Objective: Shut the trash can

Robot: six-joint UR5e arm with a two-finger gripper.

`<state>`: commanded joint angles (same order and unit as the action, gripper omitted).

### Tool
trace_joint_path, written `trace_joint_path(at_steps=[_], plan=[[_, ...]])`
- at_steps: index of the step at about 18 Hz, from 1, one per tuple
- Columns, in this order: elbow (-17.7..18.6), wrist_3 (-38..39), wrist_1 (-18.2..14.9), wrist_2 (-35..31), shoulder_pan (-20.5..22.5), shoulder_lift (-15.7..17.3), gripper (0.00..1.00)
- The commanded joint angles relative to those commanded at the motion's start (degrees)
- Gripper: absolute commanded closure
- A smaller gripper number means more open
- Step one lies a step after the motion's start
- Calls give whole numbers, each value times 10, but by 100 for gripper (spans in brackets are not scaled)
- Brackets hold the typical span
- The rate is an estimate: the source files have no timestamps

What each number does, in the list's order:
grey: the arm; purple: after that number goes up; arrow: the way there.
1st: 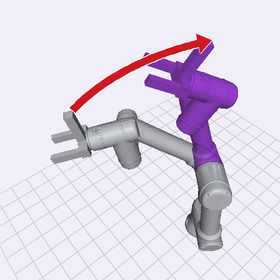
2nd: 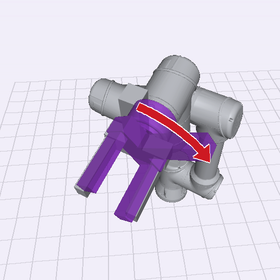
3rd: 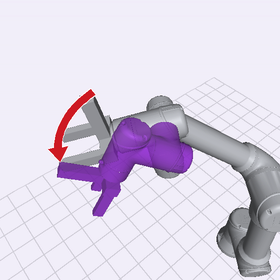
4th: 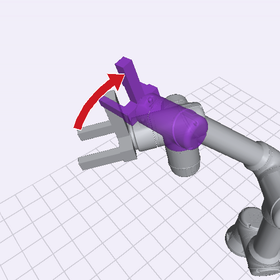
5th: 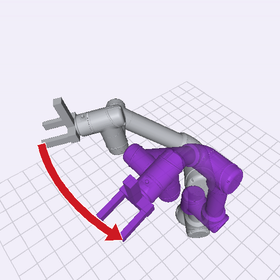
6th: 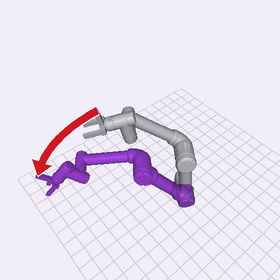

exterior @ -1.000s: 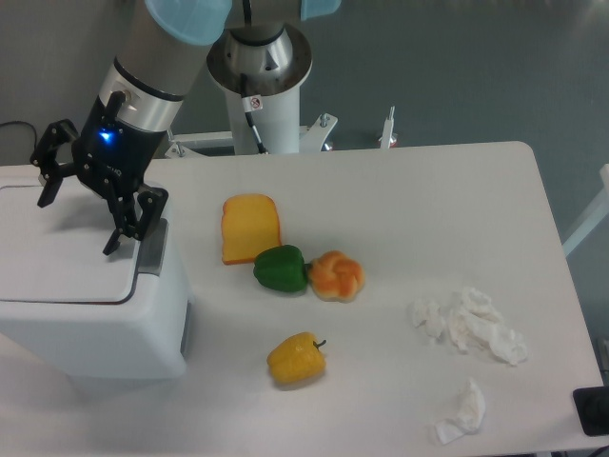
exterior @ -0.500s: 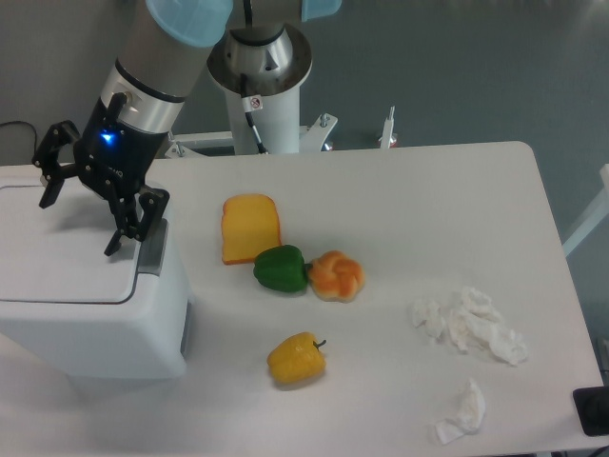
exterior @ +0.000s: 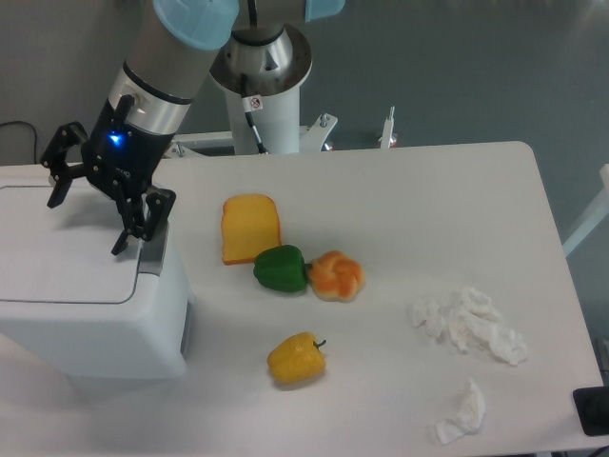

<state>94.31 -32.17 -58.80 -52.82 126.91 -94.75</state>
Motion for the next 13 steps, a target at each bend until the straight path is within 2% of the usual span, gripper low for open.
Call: trace_joint_path(at_steps=[13], plan=[[11, -4, -3, -1, 6, 13, 0]])
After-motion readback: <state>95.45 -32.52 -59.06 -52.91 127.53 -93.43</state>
